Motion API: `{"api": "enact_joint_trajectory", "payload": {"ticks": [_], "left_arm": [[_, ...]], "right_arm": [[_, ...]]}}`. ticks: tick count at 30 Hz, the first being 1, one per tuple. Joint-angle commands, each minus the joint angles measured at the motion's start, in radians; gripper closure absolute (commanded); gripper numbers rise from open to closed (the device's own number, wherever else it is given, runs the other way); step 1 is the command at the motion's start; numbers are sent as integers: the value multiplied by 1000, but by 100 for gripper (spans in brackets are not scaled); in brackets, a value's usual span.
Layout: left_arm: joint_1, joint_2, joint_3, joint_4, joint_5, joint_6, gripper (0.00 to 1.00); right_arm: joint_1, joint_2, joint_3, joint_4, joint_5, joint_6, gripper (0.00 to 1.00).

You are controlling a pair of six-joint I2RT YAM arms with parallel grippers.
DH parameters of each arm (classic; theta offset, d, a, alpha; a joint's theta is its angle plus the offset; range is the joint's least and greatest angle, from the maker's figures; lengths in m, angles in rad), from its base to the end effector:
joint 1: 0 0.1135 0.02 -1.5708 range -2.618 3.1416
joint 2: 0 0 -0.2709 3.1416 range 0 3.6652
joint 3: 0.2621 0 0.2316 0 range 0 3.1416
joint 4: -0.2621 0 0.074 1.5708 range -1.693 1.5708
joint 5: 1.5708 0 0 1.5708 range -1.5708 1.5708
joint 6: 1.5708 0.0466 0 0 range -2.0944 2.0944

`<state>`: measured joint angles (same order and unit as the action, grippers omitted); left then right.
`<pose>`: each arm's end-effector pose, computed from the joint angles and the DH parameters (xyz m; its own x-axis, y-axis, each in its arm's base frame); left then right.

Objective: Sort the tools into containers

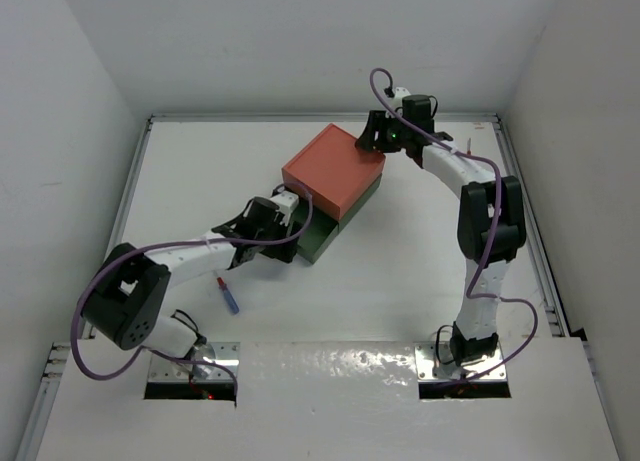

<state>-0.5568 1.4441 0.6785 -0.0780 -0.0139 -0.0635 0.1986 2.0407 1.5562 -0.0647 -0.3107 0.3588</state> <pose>0.2285 -0.1415 0.1804 -0.6660 0.3398 -0.6641 0.4793 0.8771 -0.0318 0.4575 0.1066 0.2422 -0.6349 0.2133 -0.7426 -0.2355 0.8620 0.4489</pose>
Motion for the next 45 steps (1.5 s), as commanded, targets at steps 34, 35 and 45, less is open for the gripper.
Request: {"api": "enact_joint_trajectory", "payload": {"ticks": [34,35,45], "left_arm": [[296,-116,27,-832,35,-295,36],[287,-114,32,-777,45,-292,36],[268,33,33,-715,60,-332,49]], "right_arm": [[-4,-123,-13,-210,123,-101,11],[-4,-129,-19,-210,130,-103,11],[-4,-195,-65,-216,171,-101,12]]}}
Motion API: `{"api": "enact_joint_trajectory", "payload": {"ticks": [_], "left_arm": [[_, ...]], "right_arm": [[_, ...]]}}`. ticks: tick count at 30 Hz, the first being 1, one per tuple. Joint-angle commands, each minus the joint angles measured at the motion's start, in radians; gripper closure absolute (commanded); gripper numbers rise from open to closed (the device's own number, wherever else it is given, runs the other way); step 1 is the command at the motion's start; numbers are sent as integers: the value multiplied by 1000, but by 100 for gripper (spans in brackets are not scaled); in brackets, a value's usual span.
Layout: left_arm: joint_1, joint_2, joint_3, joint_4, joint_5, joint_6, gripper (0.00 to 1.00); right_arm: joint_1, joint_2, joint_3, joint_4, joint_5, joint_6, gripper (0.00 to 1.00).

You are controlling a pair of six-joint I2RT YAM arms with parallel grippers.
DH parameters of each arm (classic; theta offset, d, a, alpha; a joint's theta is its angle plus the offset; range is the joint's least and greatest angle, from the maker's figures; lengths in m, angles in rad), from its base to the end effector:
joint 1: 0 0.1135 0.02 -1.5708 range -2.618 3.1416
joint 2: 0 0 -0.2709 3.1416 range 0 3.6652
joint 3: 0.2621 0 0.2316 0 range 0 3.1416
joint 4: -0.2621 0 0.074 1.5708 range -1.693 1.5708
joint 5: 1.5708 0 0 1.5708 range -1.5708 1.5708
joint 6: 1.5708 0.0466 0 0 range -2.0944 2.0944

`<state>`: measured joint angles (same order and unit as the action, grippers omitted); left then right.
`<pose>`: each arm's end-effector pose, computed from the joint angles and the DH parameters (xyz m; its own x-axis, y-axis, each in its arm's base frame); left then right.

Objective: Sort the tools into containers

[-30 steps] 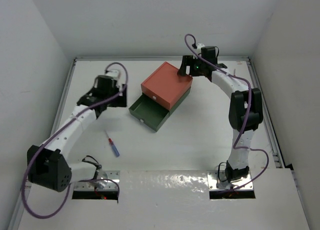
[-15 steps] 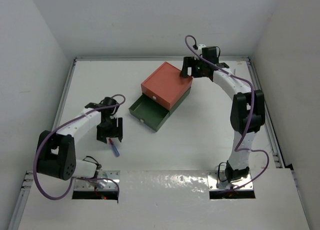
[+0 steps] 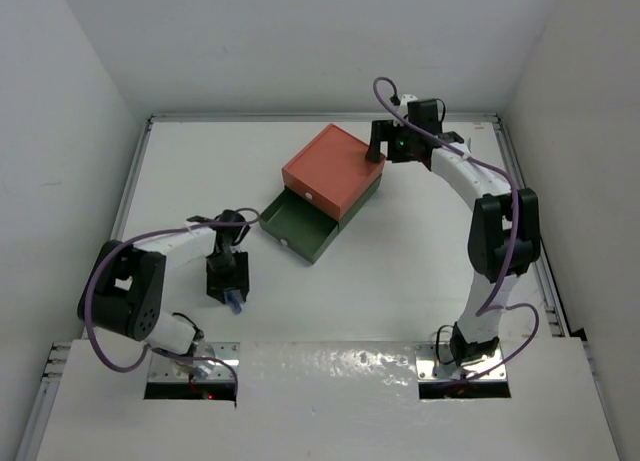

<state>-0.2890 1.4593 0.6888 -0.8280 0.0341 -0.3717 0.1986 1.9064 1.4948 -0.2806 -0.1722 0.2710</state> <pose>0.1805 -0.0553 0.1495 -0.9959 -0.0826 0.0382 -0.0835 0.9963 -0.0217 0.4205 0.0928 0.2583 -0.6895 0.1303 -0.7125 -0.1444 0.9392 0.3115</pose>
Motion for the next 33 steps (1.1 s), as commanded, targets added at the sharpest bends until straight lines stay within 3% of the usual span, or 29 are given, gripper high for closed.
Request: {"api": "enact_joint_trajectory", "payload": {"ticks": [1,3,5,7,10,15,18,19,21,25,28,33], "left_arm": [[5,25,21,32,-2,-33,57],[13,42,20,30,-3,-38,63],[24,47,21,30,-10,-42,85],[34,49,23,29,-17,-53,100],[57,32,35,27,-16,-43,100],[59,-82,219,16,0,49,100],[45,-140,319,139,22,299,100],[41,-157,324,239,14,464,100],[45,-209,313,363,-19,566,100],[42,-234,304,668,261,773,100],[-7,-176,307,754,334,990,100],[-94,-60,316,699,369,1368,100]], "right_arm": [[-4,-64,-7,-6,36,-18,12],[-4,-73,-11,-9,45,-23,12],[-4,-82,-18,-6,51,-26,12],[-4,-87,-16,-6,56,-29,13],[-4,-86,-11,-8,54,-30,13],[-4,-92,2,-12,42,-26,13],[-4,-93,18,-11,22,-24,13],[-4,-96,18,-9,19,-24,13],[-4,-107,12,0,19,-26,13],[-4,-116,1,3,19,-32,13],[-4,-127,-14,1,20,-32,13],[-4,-158,-68,9,37,-39,13]]}}
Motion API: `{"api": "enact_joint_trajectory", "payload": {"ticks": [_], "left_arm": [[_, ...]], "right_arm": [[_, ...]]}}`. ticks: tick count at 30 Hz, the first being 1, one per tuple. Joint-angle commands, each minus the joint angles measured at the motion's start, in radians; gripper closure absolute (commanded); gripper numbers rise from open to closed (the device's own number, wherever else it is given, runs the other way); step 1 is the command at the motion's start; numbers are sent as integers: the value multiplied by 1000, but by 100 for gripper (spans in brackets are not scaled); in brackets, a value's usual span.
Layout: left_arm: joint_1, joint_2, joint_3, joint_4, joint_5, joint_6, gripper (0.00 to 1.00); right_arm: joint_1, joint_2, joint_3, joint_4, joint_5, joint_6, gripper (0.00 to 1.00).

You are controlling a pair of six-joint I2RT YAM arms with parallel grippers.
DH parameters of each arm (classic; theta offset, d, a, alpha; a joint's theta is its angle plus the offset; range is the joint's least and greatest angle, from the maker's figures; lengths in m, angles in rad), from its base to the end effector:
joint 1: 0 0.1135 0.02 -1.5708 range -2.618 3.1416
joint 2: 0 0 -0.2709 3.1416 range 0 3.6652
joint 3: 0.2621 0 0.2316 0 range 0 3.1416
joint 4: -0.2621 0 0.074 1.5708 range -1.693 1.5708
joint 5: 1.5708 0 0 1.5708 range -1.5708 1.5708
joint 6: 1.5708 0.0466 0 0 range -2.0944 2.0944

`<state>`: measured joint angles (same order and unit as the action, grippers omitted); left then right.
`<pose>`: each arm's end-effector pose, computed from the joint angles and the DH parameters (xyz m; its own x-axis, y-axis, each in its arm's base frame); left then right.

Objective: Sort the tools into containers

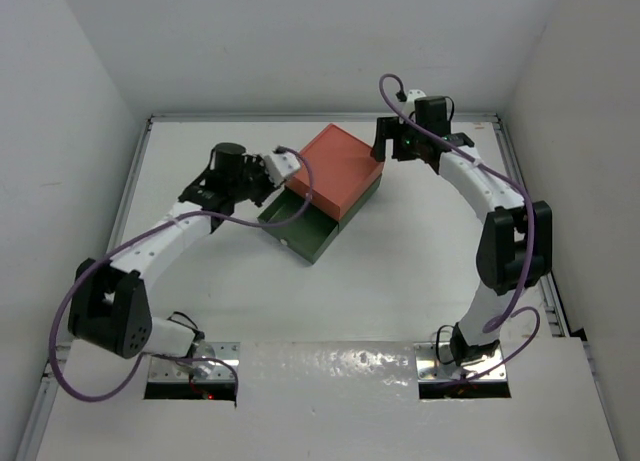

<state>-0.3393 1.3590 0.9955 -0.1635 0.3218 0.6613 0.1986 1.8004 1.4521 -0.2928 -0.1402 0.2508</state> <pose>0.2739 -0.1123 0.2955 -0.0221 0.6256 -0.7798 0.7439 0.5314 0.4053 0.3994 0.0870 0.2855 -0.6437 0.1211 -0.7556 -0.1501 0.9482 0.2799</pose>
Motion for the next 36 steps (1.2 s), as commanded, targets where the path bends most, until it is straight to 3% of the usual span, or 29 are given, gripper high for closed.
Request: {"api": "enact_joint_trajectory", "payload": {"ticks": [1,10,14,21,25,34,36], "left_arm": [[-50,49,5,25,83,377,100],[-78,170,12,-25,-26,595,100],[-78,160,-69,-53,-58,736,100],[-98,281,50,-95,-159,537,96],[-98,281,52,-65,-153,540,95],[-122,224,0,-53,-122,594,63],[-129,207,-1,-77,-84,584,48]], "right_arm": [[-4,-62,-33,23,7,-21,13],[-4,-75,-62,21,11,-28,13],[-4,-78,-62,15,14,-38,13],[-4,-73,-65,15,13,-42,13],[-5,-75,-64,12,16,-45,12],[-5,-75,-68,7,21,-54,12],[-7,-75,-67,7,22,-54,12]]}}
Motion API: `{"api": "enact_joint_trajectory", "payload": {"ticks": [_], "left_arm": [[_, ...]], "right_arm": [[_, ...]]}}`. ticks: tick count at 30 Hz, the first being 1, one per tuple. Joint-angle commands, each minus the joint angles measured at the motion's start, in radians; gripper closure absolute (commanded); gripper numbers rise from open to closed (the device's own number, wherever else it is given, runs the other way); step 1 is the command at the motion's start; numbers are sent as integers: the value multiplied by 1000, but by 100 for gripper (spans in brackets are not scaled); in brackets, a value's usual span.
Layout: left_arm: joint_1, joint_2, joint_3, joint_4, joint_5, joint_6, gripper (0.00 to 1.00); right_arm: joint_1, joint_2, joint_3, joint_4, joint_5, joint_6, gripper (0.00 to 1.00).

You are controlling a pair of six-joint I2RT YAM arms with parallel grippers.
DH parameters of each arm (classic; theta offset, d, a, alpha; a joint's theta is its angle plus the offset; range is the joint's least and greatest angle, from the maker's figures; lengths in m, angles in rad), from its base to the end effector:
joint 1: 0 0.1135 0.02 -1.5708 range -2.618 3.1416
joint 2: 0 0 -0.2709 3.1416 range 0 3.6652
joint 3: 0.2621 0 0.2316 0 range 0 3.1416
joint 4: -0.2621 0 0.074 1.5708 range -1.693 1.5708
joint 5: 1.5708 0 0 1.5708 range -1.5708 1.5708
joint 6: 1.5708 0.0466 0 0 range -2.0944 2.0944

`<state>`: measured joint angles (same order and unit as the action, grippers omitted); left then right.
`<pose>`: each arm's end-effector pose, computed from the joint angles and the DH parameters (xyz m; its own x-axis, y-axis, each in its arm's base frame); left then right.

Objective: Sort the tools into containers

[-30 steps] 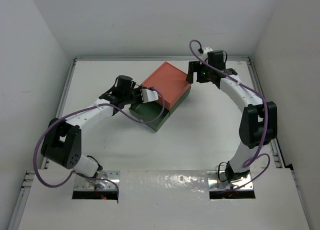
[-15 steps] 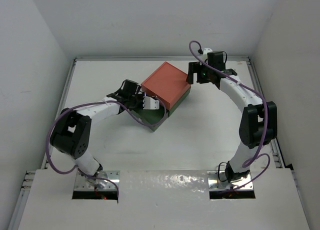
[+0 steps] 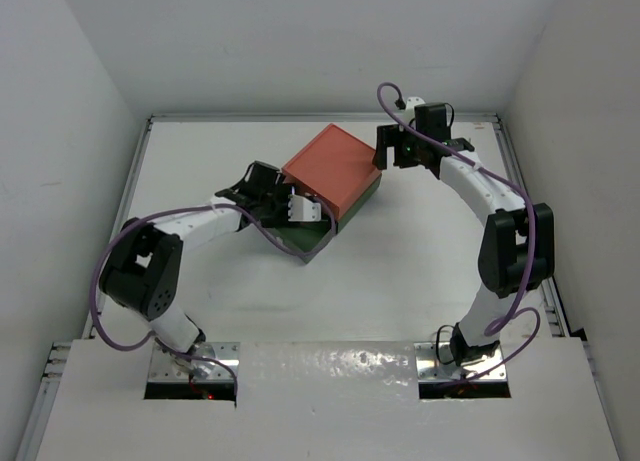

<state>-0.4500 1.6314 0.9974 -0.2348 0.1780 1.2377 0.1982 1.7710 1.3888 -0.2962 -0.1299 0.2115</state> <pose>0.2932 -0.1508 0.2082 0.2771 0.8991 -0.3389 0.8234 -0.0404 0.5660 0.3884 0.0842 0.2758 -0.6633 0.0791 -0.7442 -0.1584 0.9570 0.2429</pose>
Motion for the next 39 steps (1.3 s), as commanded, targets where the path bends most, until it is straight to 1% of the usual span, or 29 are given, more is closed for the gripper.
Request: {"api": "enact_joint_trajectory", "payload": {"ticks": [1,2,4,5,6,8,9,10,11,13,14,15,16,18,19,20,21,22,24,26,27,28,29,30,31,32,34,37,39], "left_arm": [[-19,-80,3,-12,72,-3,44],[-22,-87,13,-18,84,-23,40],[-21,-87,94,-44,104,-163,40],[-21,-82,139,-75,106,-287,41],[-21,-76,183,-92,107,-350,42],[-19,-65,328,-122,104,-470,42],[-18,-65,408,-147,95,-577,41],[-18,-61,444,-156,86,-633,41],[-18,-56,521,-188,56,-727,39],[-15,-45,593,-233,19,-814,37],[-10,-42,624,-274,-6,-877,37],[-1,-44,665,-291,-11,-905,37],[28,-48,675,-304,-12,-931,36],[74,-61,684,-327,-12,-1027,34],[144,-61,687,-340,3,-1058,34],[180,-56,691,-378,38,-1101,34],[277,-38,699,-456,41,-1100,35],[302,-32,699,-457,41,-1100,36],[342,-36,651,-497,6,-1060,37],[408,-62,583,-459,5,-1052,39],[430,-88,519,-443,6,-1060,40],[479,-94,492,-430,12,-1069,40],[502,-94,475,-419,37,-1080,40],[519,-93,446,-414,41,-1084,40],[554,-91,434,-411,43,-1090,40],[568,-87,413,-408,46,-1090,40],[599,-87,374,-396,38,-1098,41],[622,-91,325,-377,44,-1119,41],[629,-88,311,-373,51,-1130,41]], "right_arm": [[-8,-45,-2,8,6,-15,11],[-19,-45,1,5,-31,-11,11],[-40,-47,25,-4,-77,32,11],[-69,-50,44,-6,-112,54,12],[-86,-62,56,-11,-123,61,14],[-138,-79,81,-18,-140,74,21],[-160,-85,119,-40,-170,83,27],[-180,-82,143,-59,-187,88,40],[-213,-78,198,-113,-192,91,47],[-258,-56,236,-153,-163,83,57],[-266,-47,252,-181,-134,69,57],[-273,-32,263,-199,-55,66,57],[-289,13,279,-219,-19,62,54],[-302,69,346,-271,48,58,47],[-309,100,367,-280,94,55,43],[-322,163,416,-287,110,54,37],[-344,270,509,-309,148,51,33],[-344,271,510,-310,148,51,33],[-355,379,605,-328,222,35,35],[-364,463,671,-327,259,19,46],[-368,485,687,-319,263,19,53],[-379,501,697,-310,268,22,58],[-385,513,699,-296,289,22,59],[-388,527,696,-266,317,20,57],[-396,531,687,-250,344,19,52],[-401,545,682,-226,380,12,49],[-410,562,681,-213,382,-1,45],[-413,607,688,-218,375,-17,43],[-414,623,679,-218,337,-18,42]]}}
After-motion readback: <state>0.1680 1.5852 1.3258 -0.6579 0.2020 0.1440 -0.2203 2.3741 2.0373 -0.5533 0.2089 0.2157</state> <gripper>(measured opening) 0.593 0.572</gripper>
